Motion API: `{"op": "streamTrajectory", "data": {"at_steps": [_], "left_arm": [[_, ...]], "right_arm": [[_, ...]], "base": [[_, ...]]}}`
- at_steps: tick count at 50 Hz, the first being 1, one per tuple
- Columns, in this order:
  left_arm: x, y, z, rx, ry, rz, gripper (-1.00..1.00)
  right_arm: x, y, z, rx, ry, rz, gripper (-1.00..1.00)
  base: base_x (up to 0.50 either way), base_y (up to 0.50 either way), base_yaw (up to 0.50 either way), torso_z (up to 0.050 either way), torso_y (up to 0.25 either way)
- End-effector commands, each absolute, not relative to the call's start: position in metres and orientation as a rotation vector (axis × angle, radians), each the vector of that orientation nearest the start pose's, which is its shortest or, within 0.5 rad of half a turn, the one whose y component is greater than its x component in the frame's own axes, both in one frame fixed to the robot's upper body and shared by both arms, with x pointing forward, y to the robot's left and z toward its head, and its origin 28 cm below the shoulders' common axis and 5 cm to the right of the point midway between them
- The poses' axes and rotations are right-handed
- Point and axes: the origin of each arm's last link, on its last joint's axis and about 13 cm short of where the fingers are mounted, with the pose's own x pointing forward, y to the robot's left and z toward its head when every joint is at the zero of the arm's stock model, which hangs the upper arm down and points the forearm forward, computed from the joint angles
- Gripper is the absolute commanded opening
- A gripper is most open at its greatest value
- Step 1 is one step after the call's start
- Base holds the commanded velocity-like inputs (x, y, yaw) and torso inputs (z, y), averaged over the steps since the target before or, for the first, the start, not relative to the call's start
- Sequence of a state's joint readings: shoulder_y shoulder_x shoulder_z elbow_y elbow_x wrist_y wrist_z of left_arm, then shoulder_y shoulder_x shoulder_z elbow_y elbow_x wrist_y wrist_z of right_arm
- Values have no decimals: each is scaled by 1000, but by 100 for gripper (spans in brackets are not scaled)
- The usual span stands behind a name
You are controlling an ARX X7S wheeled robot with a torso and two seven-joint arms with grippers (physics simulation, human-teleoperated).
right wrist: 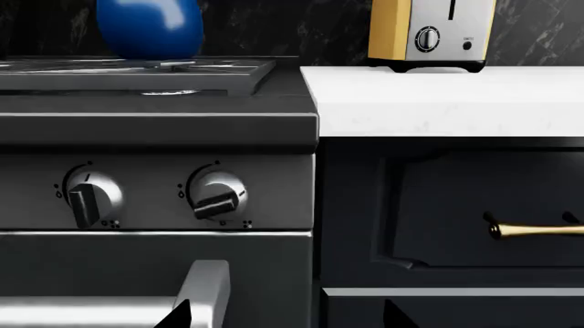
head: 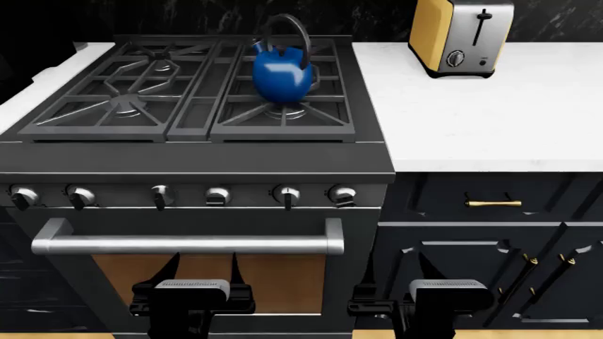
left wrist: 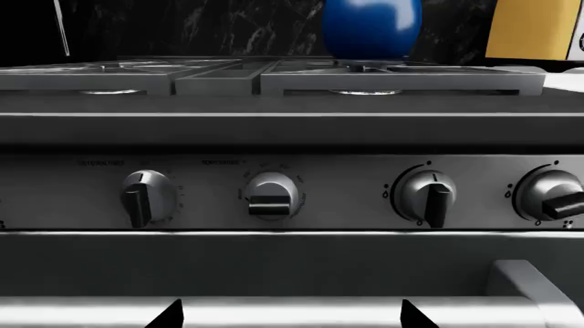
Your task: Turn off the front right burner of the stove.
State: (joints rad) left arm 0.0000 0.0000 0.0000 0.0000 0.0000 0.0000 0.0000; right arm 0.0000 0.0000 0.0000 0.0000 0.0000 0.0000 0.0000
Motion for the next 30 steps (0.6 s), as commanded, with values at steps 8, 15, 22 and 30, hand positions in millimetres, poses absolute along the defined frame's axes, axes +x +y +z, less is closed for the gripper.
{"op": "streamTrajectory", "data": {"at_steps": [8,15,22,30], "left_arm": [[211,205,13,-4,-9,32,100],[211,205,13,-7,-16,33,100],[211,205,13,-12,-17,31,100],[211,205,13,-7,-14,23,100]], "right_arm": [[228,-101,6,-28,19,-10,100],[222,-102,4,-30,23,-28,100],[211,-104,0,-30,24,-35,100],[210,-106,-2,-32,26,-41,100]], "base": [[0,0,0,0,0],[0,0,0,0,0],[0,0,0,0,0],[0,0,0,-12,0]]}}
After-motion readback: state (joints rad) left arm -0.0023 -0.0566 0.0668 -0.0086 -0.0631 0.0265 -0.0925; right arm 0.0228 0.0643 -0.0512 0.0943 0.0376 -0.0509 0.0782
